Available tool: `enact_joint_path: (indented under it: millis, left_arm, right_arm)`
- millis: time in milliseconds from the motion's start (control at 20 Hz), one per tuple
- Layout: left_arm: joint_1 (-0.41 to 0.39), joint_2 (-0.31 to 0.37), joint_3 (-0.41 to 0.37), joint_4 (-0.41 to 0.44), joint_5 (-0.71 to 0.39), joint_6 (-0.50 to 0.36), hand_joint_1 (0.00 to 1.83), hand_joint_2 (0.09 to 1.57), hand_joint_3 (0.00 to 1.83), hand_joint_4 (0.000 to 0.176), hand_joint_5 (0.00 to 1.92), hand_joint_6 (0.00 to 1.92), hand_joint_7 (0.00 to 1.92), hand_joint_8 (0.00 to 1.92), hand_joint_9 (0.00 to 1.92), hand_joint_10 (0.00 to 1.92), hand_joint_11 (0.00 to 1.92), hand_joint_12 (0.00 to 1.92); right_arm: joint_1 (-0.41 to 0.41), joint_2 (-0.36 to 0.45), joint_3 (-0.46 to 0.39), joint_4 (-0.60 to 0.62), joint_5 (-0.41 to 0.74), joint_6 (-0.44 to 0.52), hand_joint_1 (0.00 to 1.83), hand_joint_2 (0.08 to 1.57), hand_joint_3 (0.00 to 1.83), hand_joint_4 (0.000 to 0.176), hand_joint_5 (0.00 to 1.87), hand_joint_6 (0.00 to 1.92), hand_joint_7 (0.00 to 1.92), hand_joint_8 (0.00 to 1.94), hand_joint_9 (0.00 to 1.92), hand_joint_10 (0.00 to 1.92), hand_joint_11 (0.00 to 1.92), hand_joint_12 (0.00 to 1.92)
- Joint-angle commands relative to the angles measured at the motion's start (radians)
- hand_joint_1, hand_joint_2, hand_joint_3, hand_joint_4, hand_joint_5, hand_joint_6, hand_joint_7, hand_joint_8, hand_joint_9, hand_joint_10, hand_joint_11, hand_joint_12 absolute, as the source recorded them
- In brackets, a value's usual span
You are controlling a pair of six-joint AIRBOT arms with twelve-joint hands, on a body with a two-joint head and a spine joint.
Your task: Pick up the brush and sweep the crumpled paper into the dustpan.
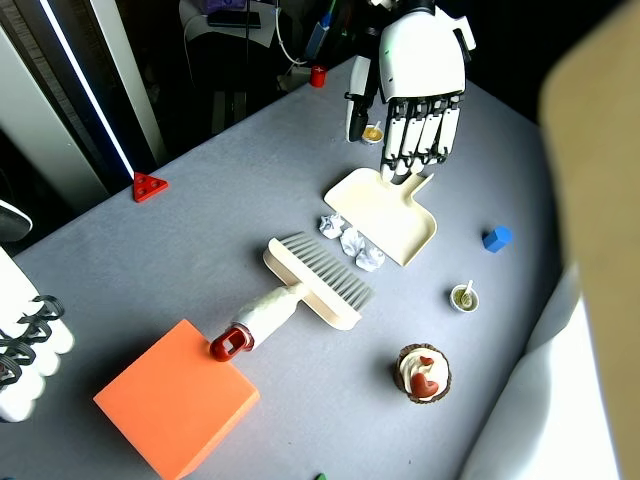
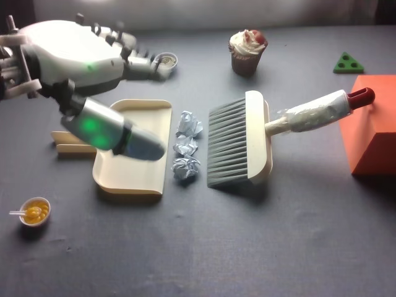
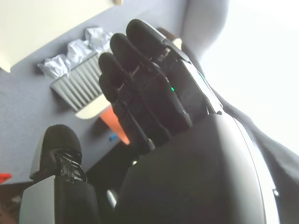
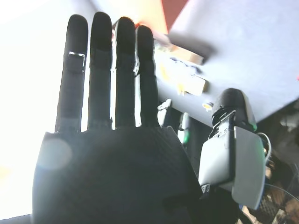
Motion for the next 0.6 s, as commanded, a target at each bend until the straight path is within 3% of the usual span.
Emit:
enact_joint_path:
  millis: [0, 100, 250, 500, 550]
  left_arm:
    - [-0.008, 0.007, 0.002, -0.003, -0.021, 0.000, 0.00, 0.91, 0.01, 0.000, 0.08, 0.00, 0.16, 0.00, 0.16, 0.01, 0.10, 0.06]
    - [-0.008, 0.007, 0.002, -0.003, -0.011, 0.000, 0.00, 0.91, 0.00, 0.000, 0.06, 0.00, 0.14, 0.00, 0.13, 0.00, 0.09, 0.05]
    - [-0.008, 0.007, 0.002, -0.008, 0.015, 0.000, 0.00, 0.91, 0.00, 0.000, 0.08, 0.01, 0.14, 0.01, 0.14, 0.01, 0.09, 0.05]
    - [-0.019, 0.006, 0.013, 0.023, 0.035, 0.000, 0.00, 0.94, 0.01, 0.000, 0.09, 0.01, 0.15, 0.01, 0.15, 0.01, 0.10, 0.04]
    - [-0.019, 0.005, 0.016, 0.032, 0.036, 0.000, 0.01, 0.99, 0.01, 0.000, 0.07, 0.00, 0.14, 0.00, 0.14, 0.00, 0.09, 0.03]
  right_arm:
    - [0.010, 0.007, 0.002, -0.080, -0.133, 0.077, 0.00, 0.90, 0.01, 0.000, 0.08, 0.01, 0.12, 0.01, 0.13, 0.01, 0.08, 0.04]
    - [0.008, 0.007, 0.002, -0.158, -0.168, 0.171, 0.00, 0.89, 0.00, 0.000, 0.09, 0.01, 0.12, 0.00, 0.13, 0.01, 0.08, 0.04]
    - [0.005, 0.008, 0.001, -0.192, -0.146, 0.237, 0.00, 0.90, 0.00, 0.000, 0.08, 0.00, 0.11, 0.00, 0.12, 0.00, 0.08, 0.03]
    - [-0.001, 0.009, -0.013, -0.488, -0.169, 0.594, 0.00, 0.92, 0.01, 0.000, 0.07, 0.01, 0.12, 0.01, 0.13, 0.01, 0.08, 0.03]
    - [-0.002, 0.009, -0.015, -0.510, -0.178, 0.619, 0.00, 0.92, 0.01, 0.000, 0.06, 0.00, 0.11, 0.01, 0.12, 0.00, 0.07, 0.02]
